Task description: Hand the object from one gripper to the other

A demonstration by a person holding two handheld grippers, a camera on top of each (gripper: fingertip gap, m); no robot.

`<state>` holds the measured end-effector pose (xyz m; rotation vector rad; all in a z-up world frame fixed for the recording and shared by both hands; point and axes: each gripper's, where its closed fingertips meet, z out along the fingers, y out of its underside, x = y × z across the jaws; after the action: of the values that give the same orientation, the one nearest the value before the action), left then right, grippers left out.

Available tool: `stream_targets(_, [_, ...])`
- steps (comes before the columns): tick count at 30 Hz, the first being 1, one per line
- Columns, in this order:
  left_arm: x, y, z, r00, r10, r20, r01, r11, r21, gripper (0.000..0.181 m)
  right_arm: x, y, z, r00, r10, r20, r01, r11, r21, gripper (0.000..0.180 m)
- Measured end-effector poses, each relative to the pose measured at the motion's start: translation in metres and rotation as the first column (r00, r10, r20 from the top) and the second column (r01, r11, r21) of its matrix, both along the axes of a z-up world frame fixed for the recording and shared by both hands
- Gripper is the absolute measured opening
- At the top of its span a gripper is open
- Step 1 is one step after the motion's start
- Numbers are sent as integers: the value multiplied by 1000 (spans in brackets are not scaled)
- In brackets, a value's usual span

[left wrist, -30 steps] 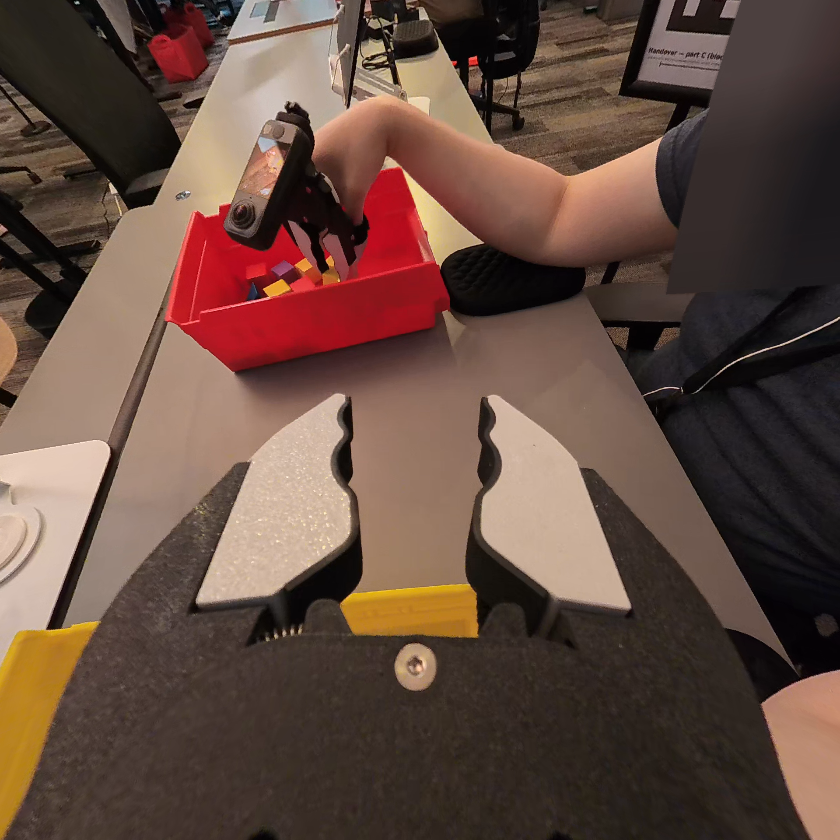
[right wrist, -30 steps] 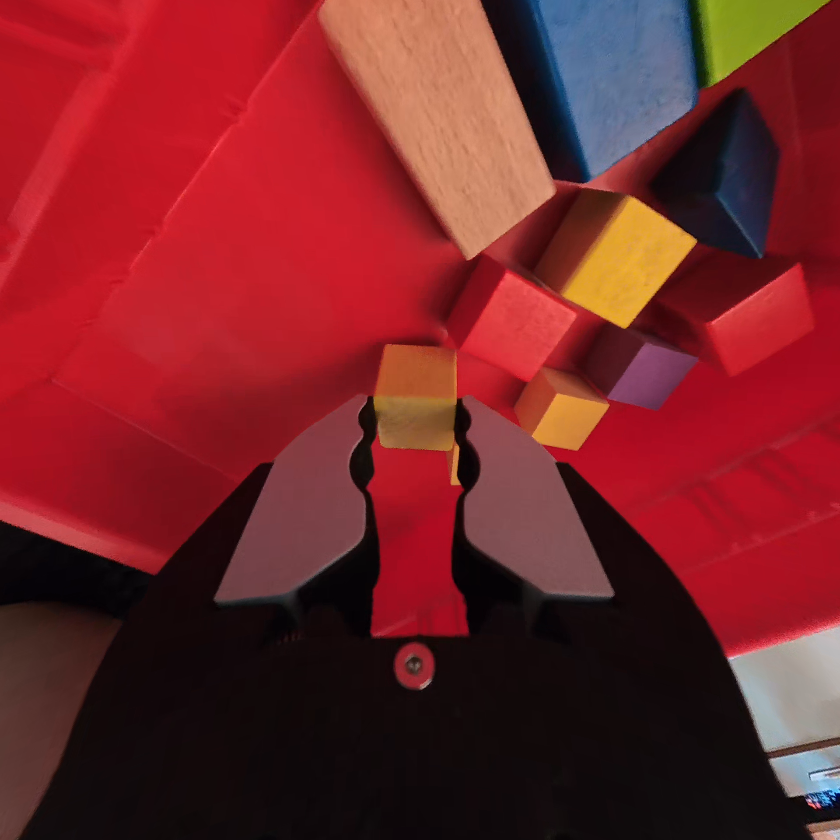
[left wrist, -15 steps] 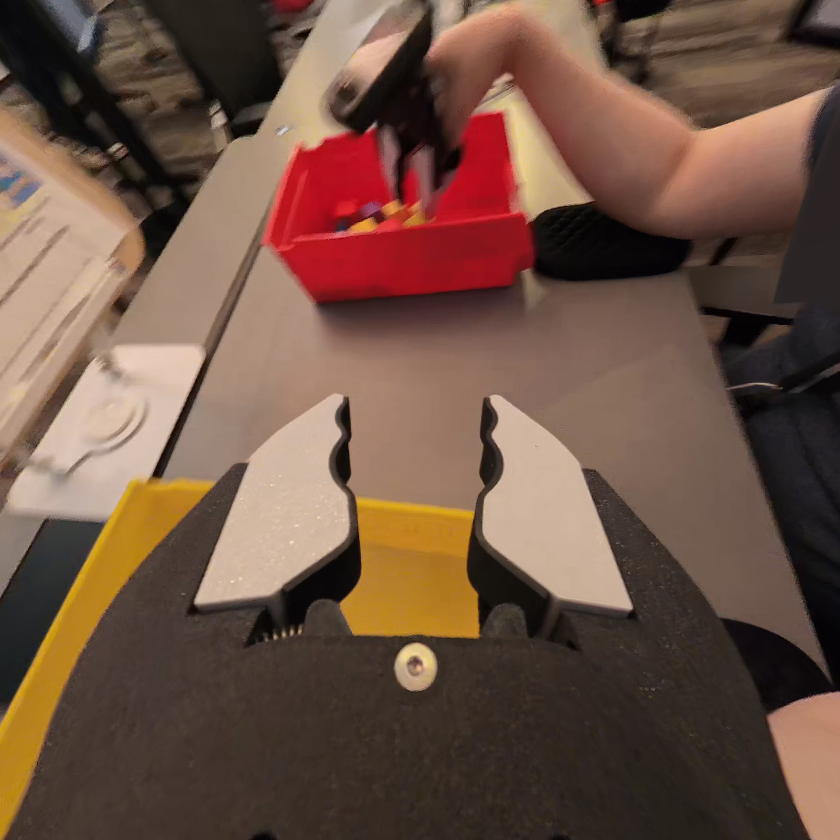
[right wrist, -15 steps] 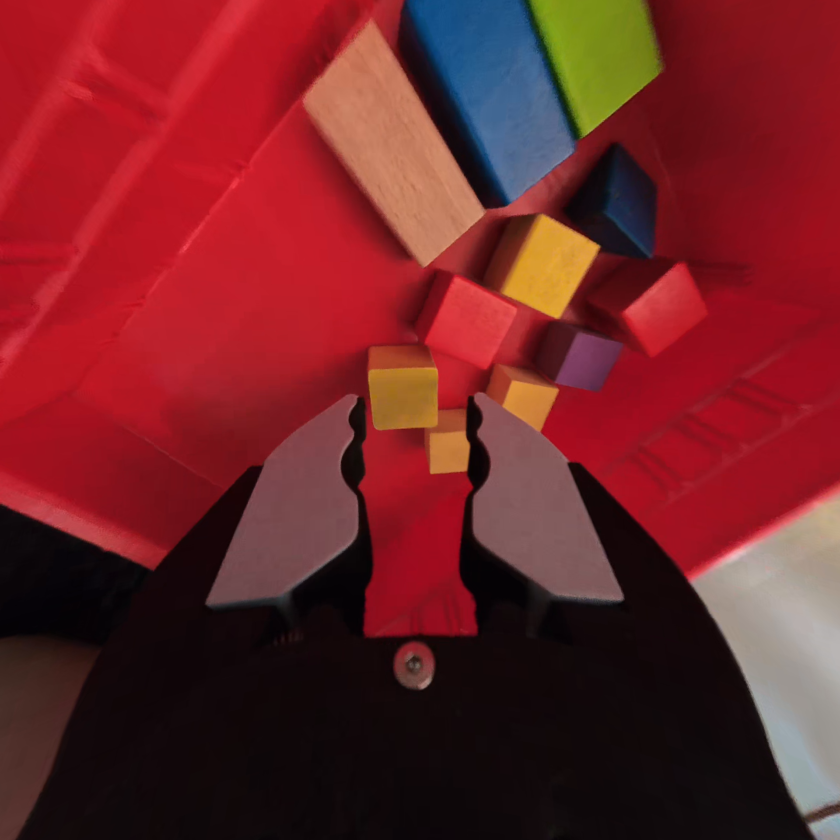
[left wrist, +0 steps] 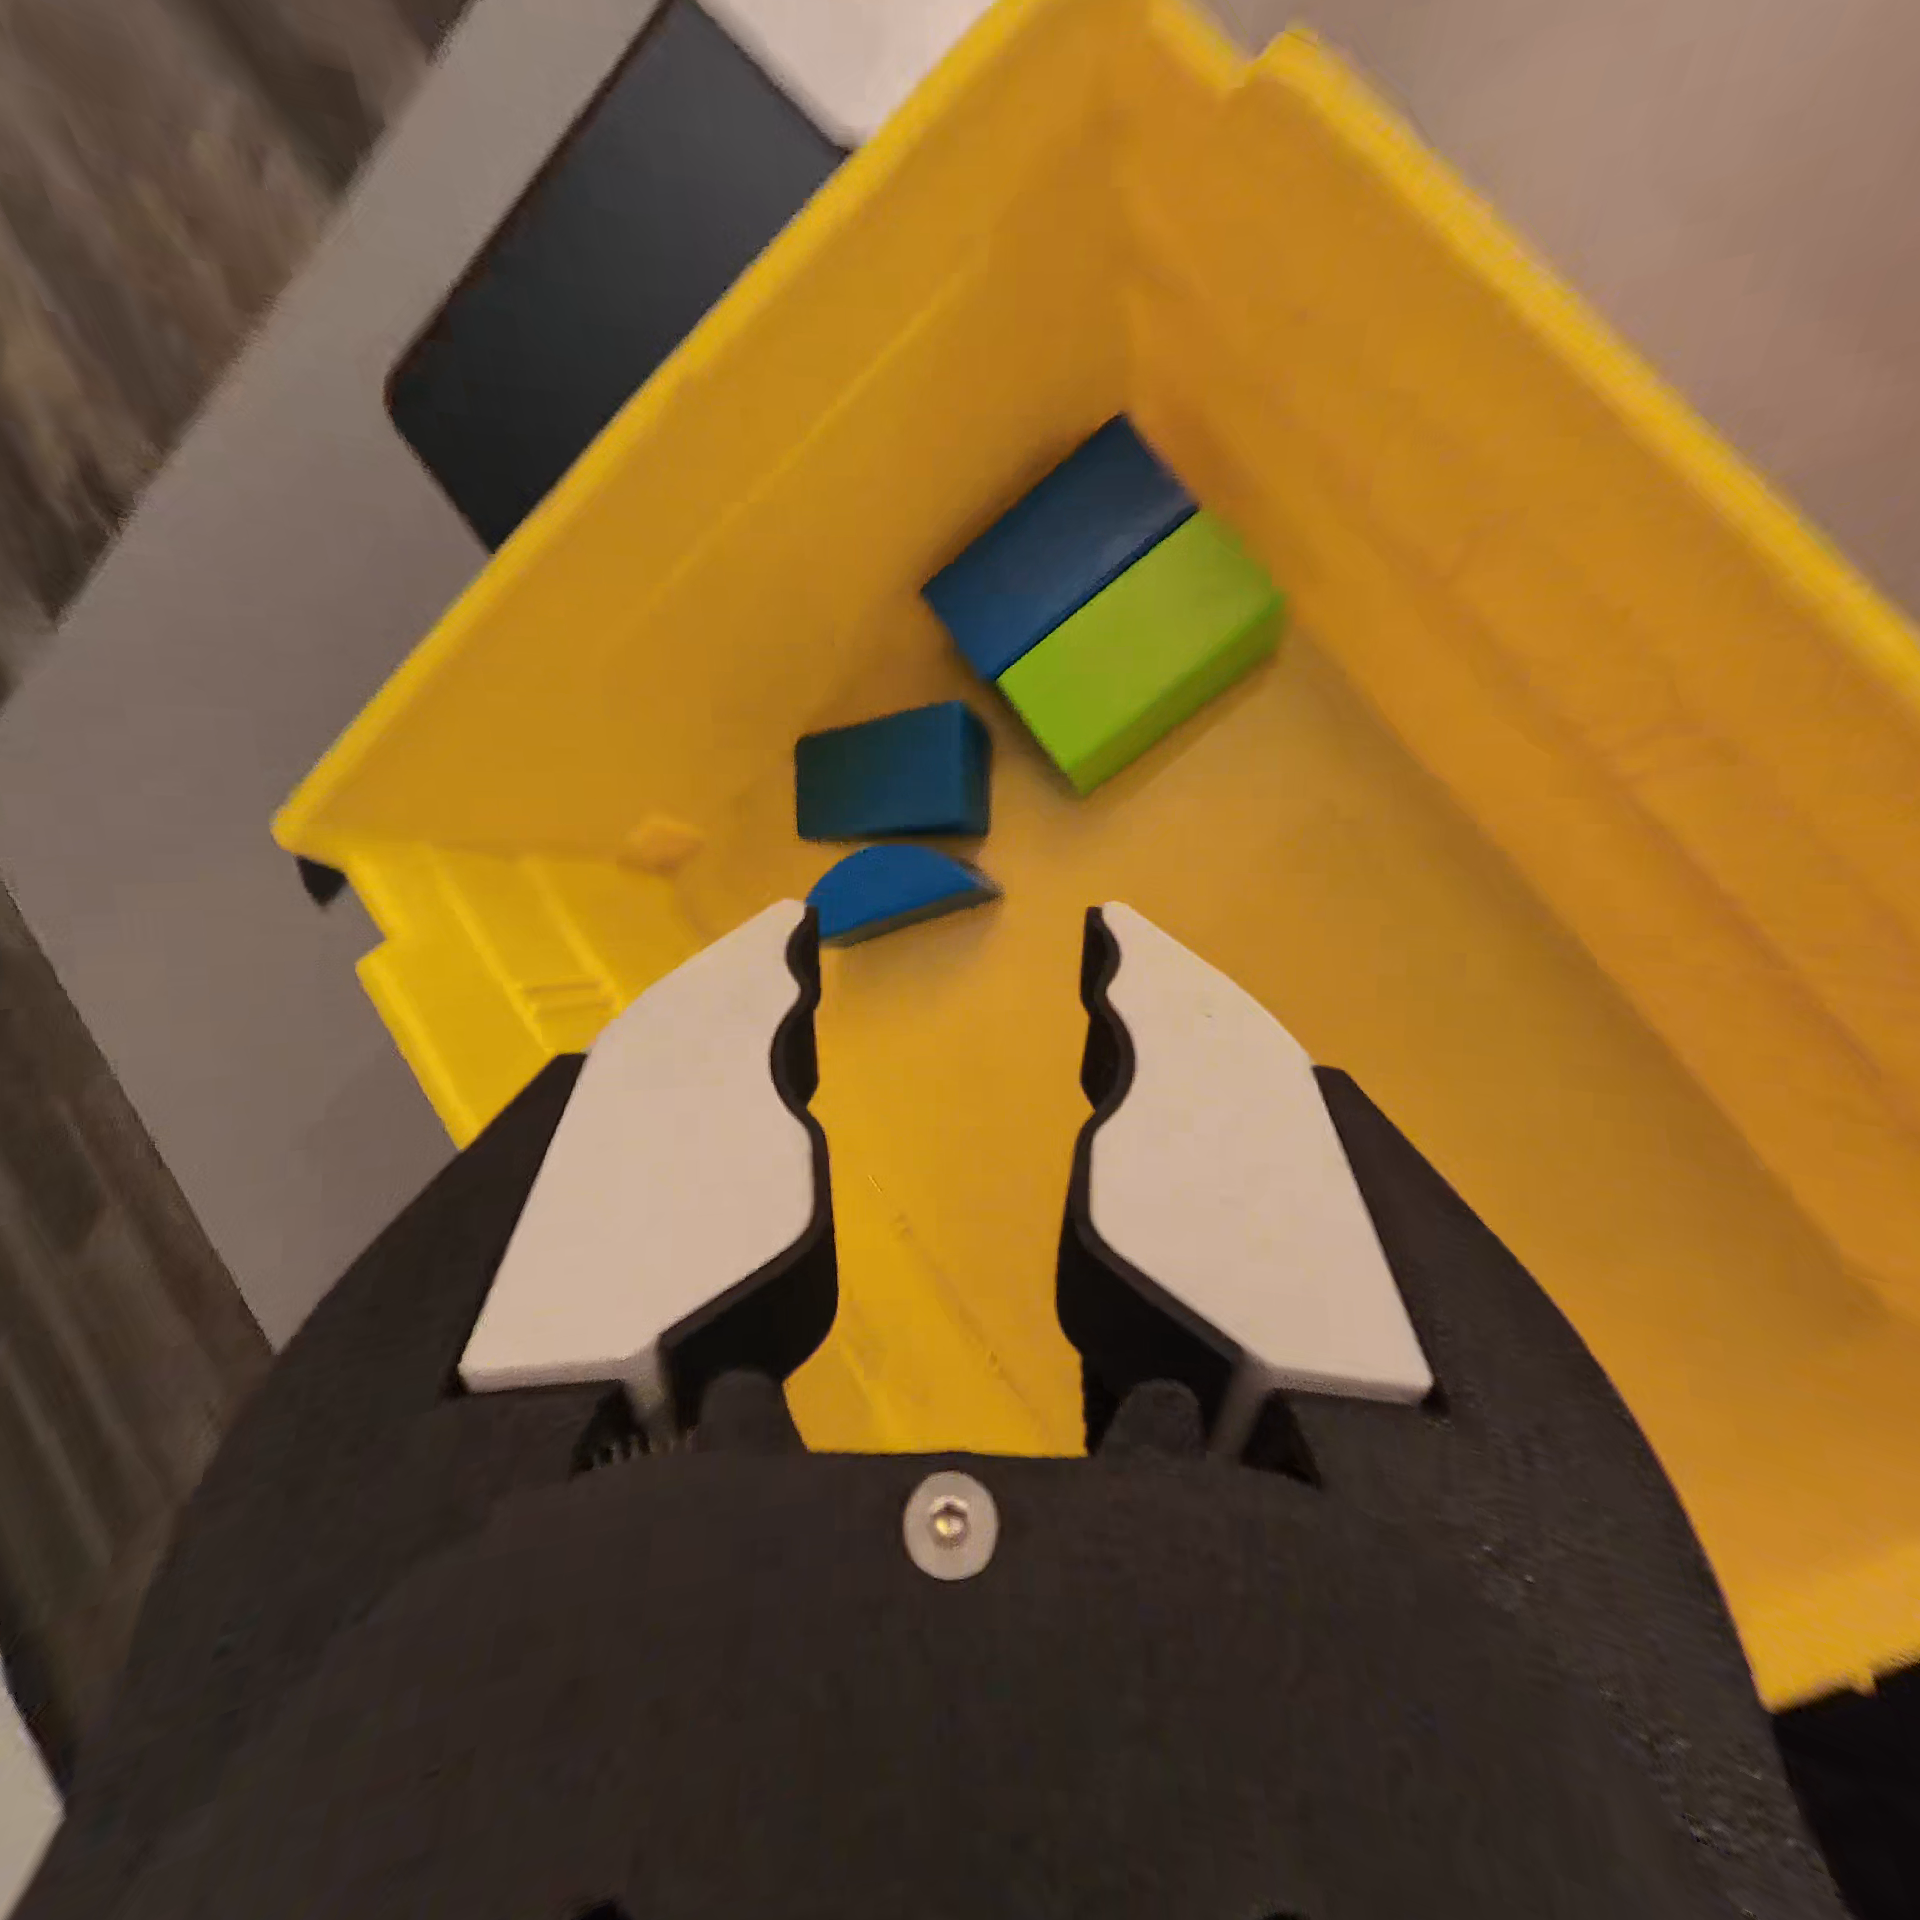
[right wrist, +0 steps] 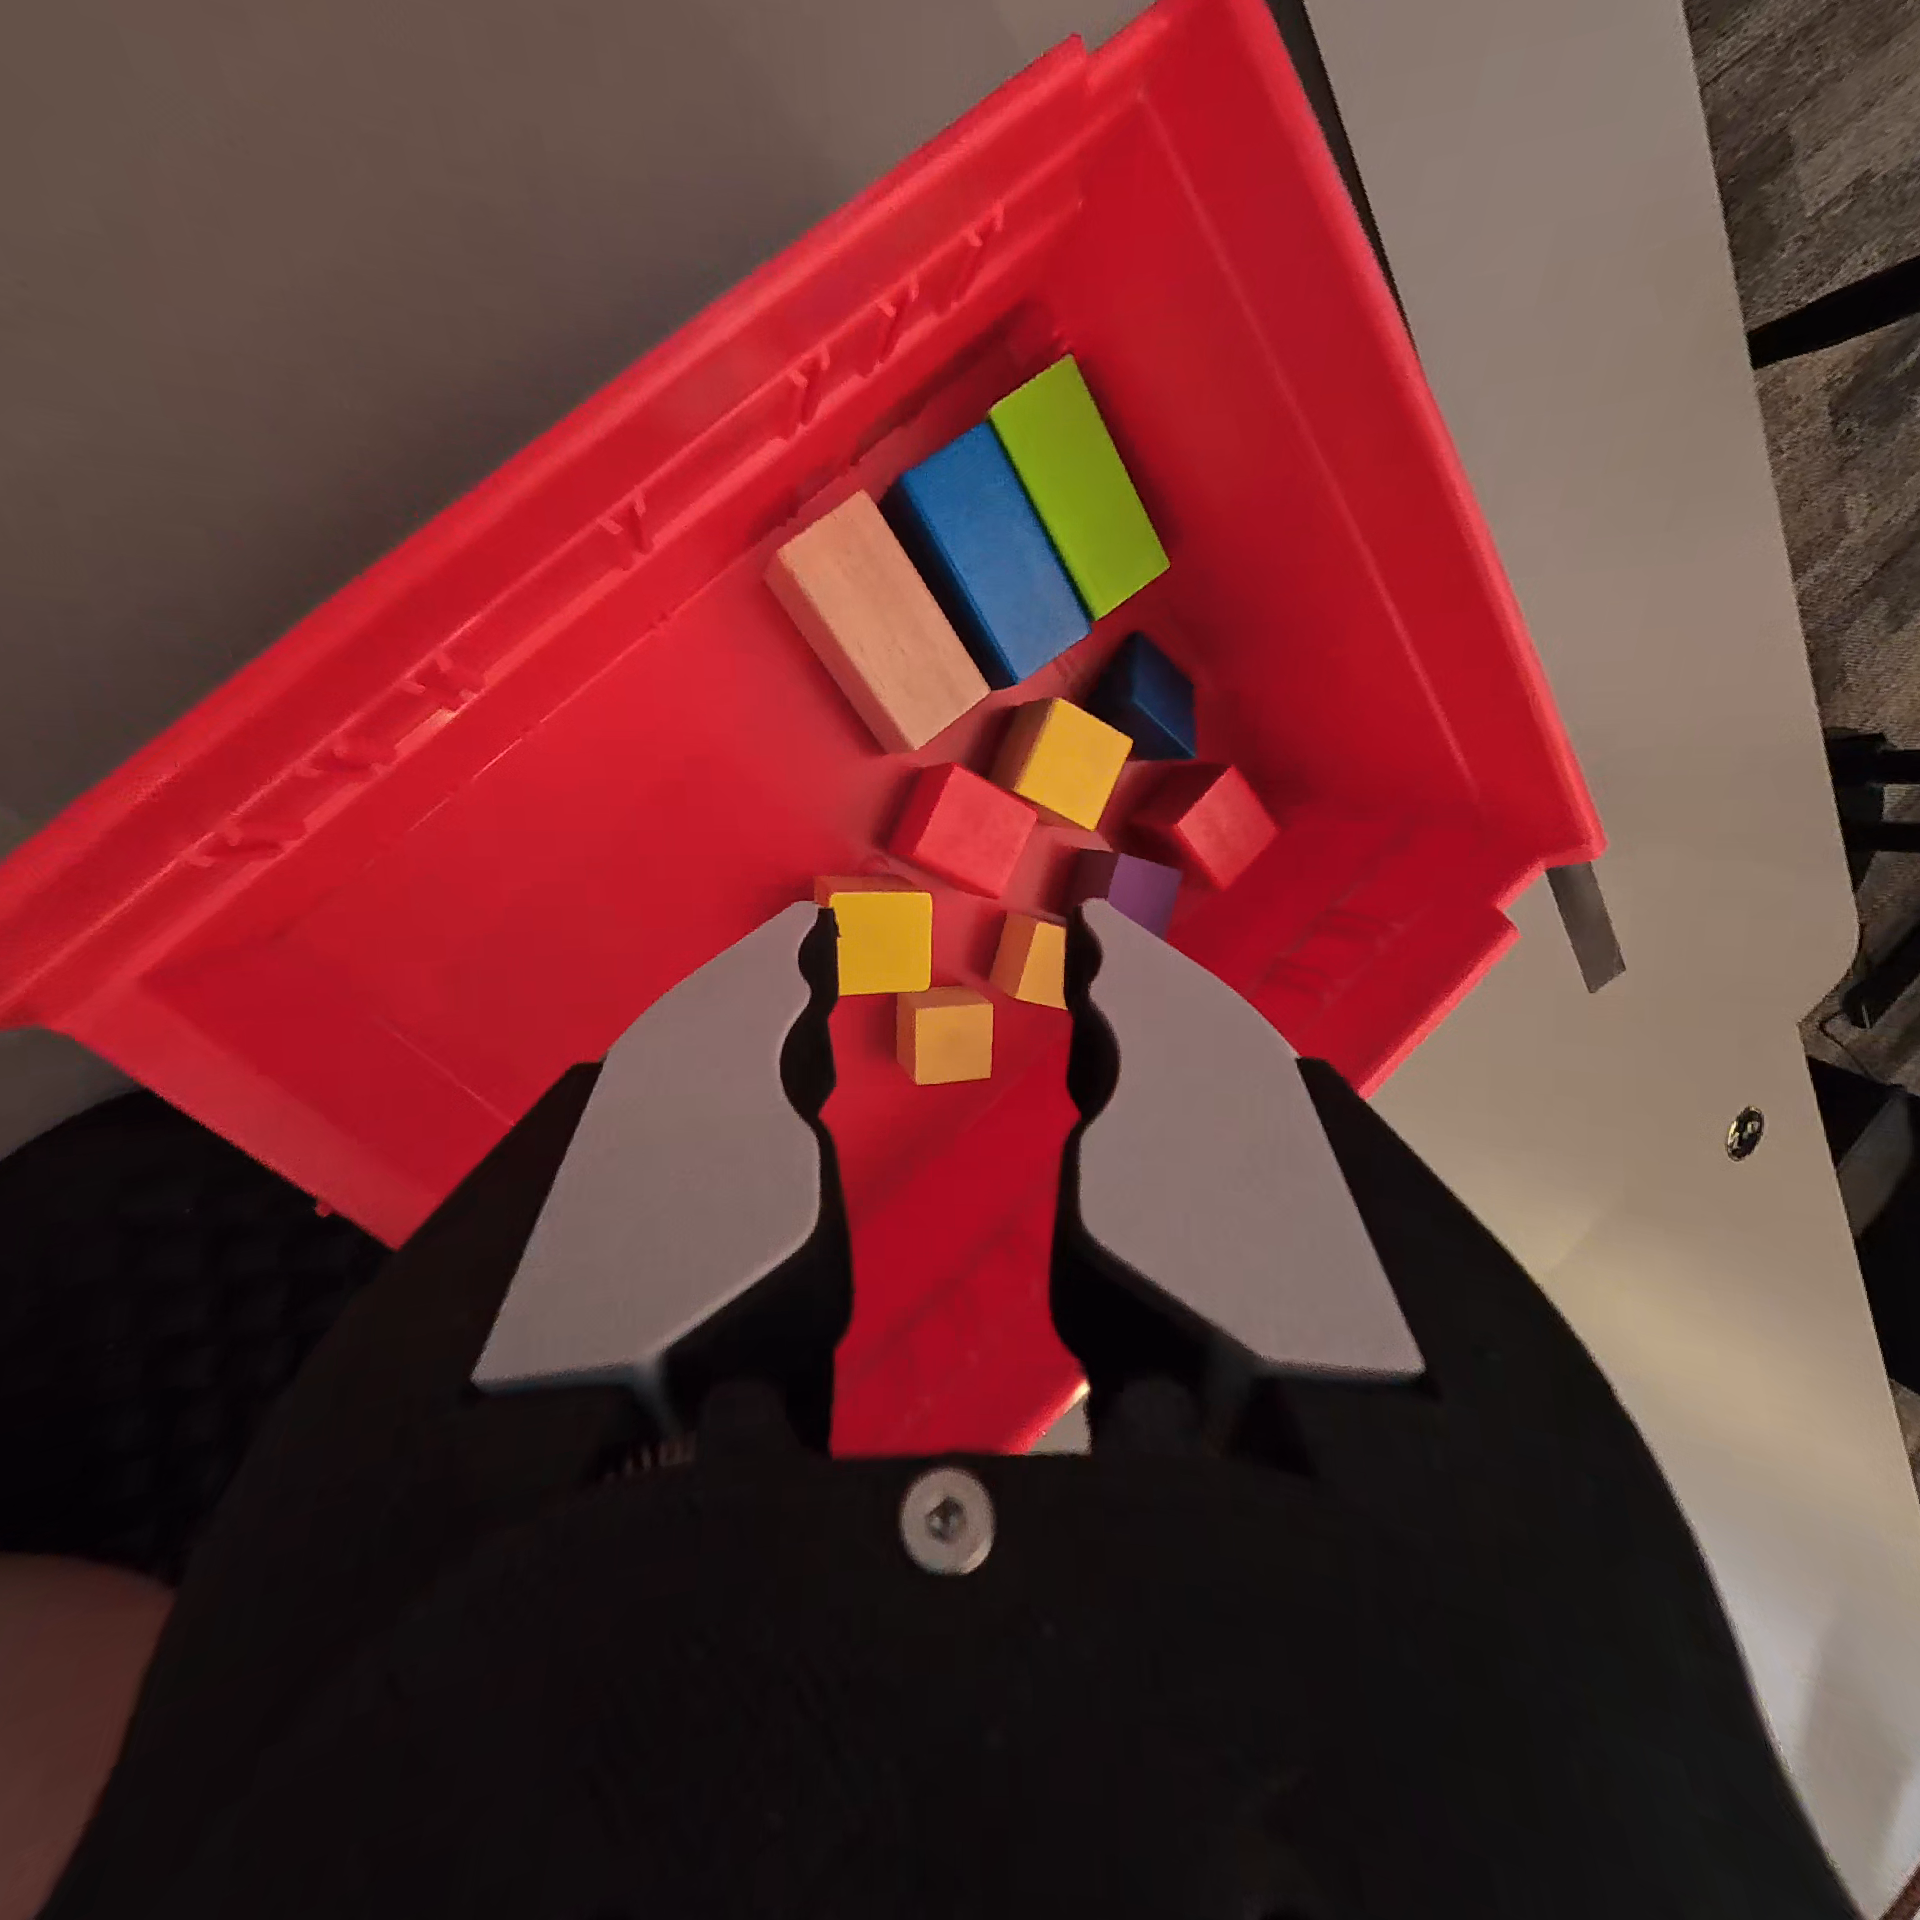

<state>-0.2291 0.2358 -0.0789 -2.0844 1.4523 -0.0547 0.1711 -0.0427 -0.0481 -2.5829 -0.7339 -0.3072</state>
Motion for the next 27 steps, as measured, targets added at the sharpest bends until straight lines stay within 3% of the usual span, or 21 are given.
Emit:
stream_targets(5, [-6, 28, -29, 975, 220, -31, -221, 975, -20, 61, 3, 0, -9, 1000, -6, 21, 7, 999, -40, 43])
stream_targets(8, [-8, 36, -37, 962, 271, -18, -272, 962, -30, 62, 3, 0, -11, 1000, -3, 23, 5, 999, -48, 43])
stream_targets(12, [-10, 36, -53, 955, 297, -8, -296, 948, -117, 65, 2, 0, -12, 1000, 3, 23, -2, 998, -55, 43])
stream_targets(27, [-14, 37, -69, 952, 303, -49, -307, 939, -155, 60, 1, 0, -17, 999, 17, 41, -14, 997, -81, 39])
